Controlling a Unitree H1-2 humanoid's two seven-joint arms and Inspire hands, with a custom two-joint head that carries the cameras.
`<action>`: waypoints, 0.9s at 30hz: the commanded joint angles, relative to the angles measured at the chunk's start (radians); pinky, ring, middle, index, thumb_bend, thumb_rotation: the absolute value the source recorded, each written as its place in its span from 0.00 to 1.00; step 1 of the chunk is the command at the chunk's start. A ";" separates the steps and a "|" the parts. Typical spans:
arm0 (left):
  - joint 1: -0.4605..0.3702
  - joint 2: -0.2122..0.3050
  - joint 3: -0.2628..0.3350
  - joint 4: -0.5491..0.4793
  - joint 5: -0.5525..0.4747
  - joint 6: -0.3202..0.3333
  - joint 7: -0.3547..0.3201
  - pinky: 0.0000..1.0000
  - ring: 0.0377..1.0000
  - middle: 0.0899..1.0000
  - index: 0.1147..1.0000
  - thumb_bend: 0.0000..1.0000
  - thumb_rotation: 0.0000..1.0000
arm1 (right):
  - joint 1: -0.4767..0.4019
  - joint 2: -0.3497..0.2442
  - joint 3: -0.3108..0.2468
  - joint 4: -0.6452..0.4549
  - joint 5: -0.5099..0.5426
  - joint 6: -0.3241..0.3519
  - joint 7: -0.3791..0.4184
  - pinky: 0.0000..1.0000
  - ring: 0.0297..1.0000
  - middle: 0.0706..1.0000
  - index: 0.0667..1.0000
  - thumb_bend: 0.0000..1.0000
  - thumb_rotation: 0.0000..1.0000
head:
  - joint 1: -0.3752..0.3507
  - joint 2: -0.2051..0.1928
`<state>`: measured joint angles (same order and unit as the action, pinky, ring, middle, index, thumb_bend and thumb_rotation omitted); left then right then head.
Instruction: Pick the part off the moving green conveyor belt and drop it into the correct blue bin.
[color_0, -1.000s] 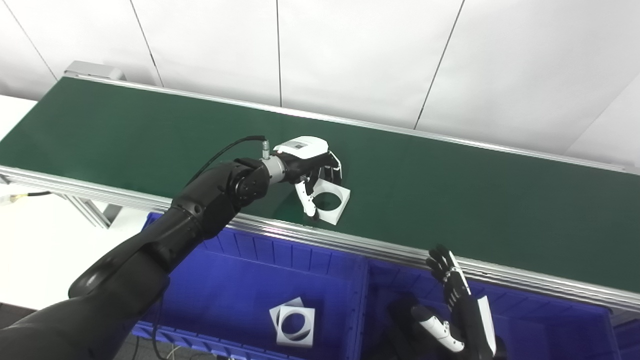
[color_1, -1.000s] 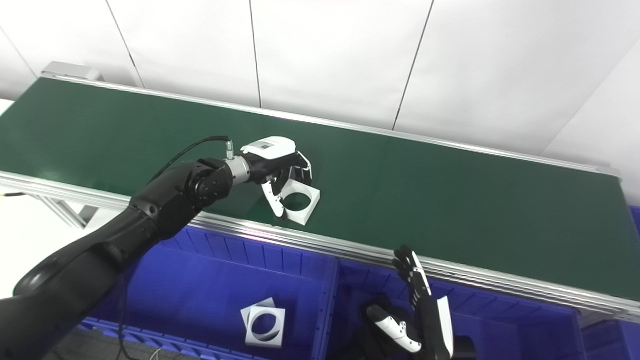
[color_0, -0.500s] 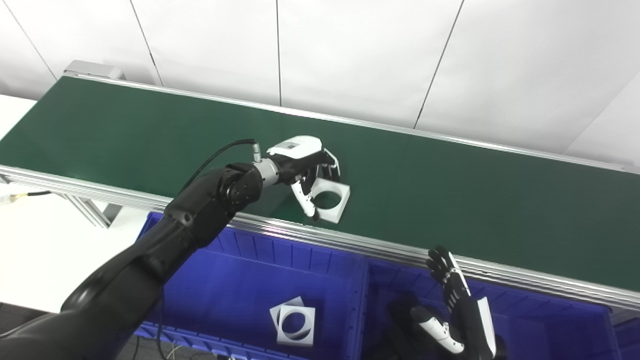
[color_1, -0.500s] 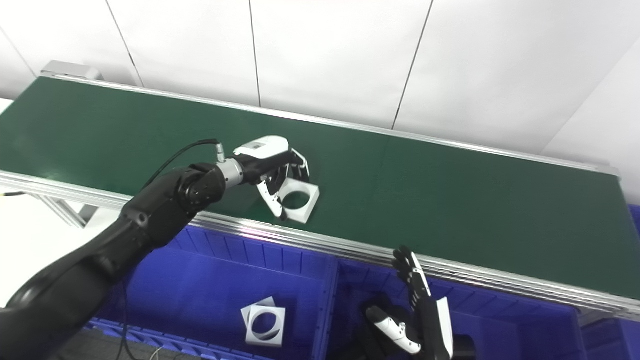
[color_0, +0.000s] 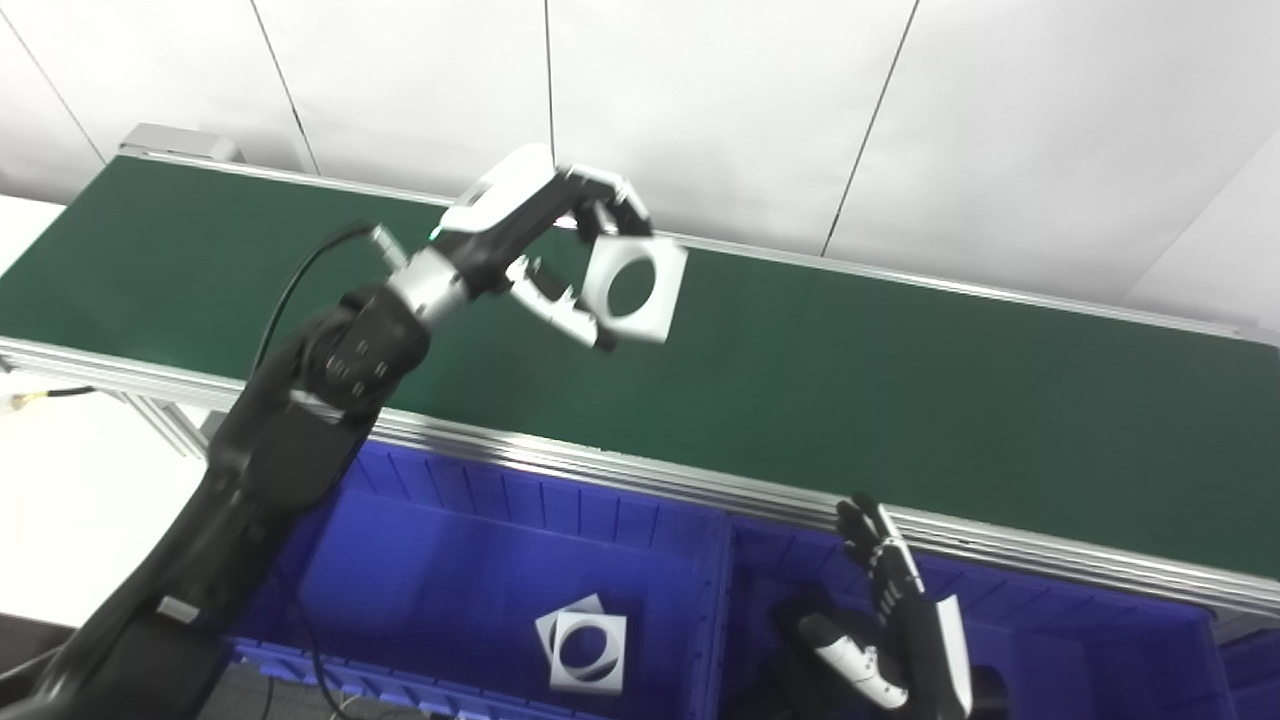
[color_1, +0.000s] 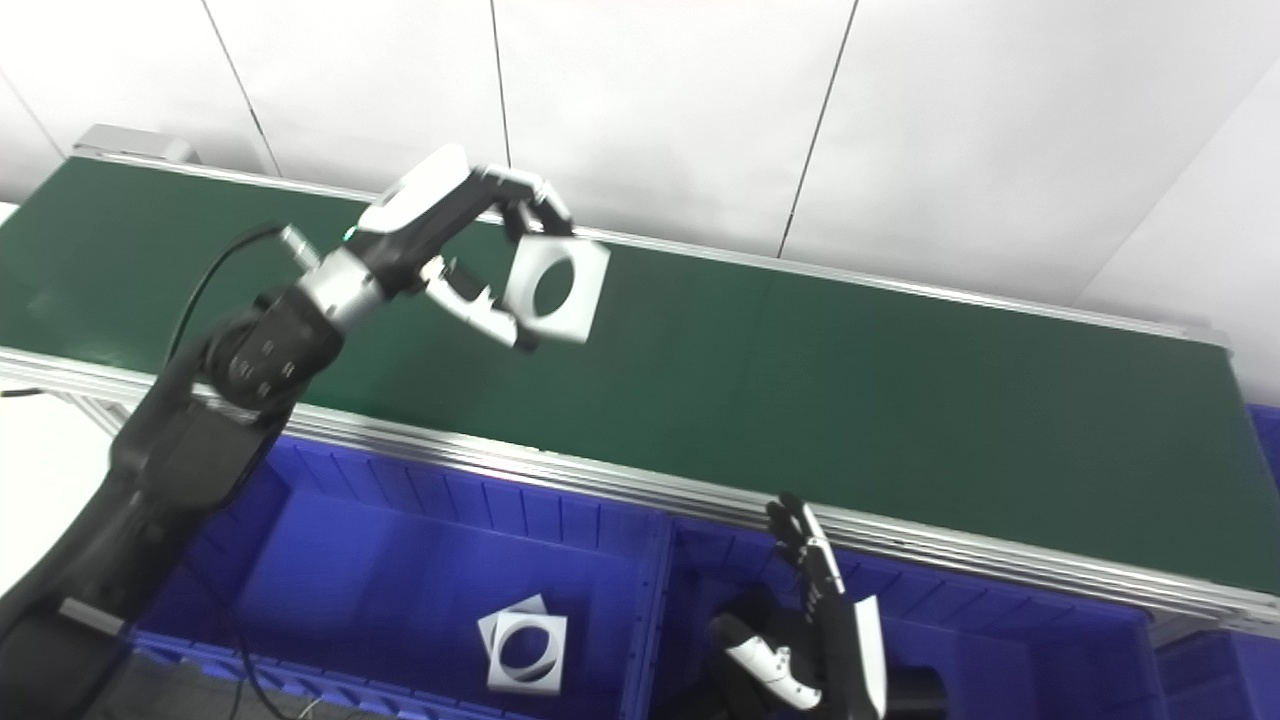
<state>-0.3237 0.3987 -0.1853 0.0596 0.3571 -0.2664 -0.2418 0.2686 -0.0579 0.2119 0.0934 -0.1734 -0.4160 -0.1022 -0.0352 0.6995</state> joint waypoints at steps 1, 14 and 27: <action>-0.001 0.002 0.019 -0.063 -0.025 -0.032 0.014 0.45 0.42 0.45 0.43 0.50 0.00 | 0.008 0.015 -0.003 -0.043 -0.005 -0.050 -0.003 0.89 0.90 0.90 0.92 0.91 0.64 | -0.022 0.013; 0.212 -0.041 -0.026 0.066 0.006 -0.166 0.045 0.39 0.39 0.46 0.45 0.50 0.00 | 0.011 0.047 -0.008 -0.063 -0.043 -0.039 0.000 0.90 0.89 0.90 0.93 0.92 0.68 | -0.114 0.075; 0.228 -0.015 -0.194 0.217 0.210 -0.184 0.116 0.44 0.38 0.44 0.46 0.50 0.00 | 0.006 0.076 -0.029 -0.107 -0.054 -0.001 0.002 0.86 0.87 0.88 0.91 0.92 0.67 | -0.154 0.142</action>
<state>-0.0677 0.3784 -0.3822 0.3009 0.5616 -0.4355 -0.1351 0.2791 0.0086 0.1865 0.0271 -0.2297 -0.4125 -0.1012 -0.1902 0.8345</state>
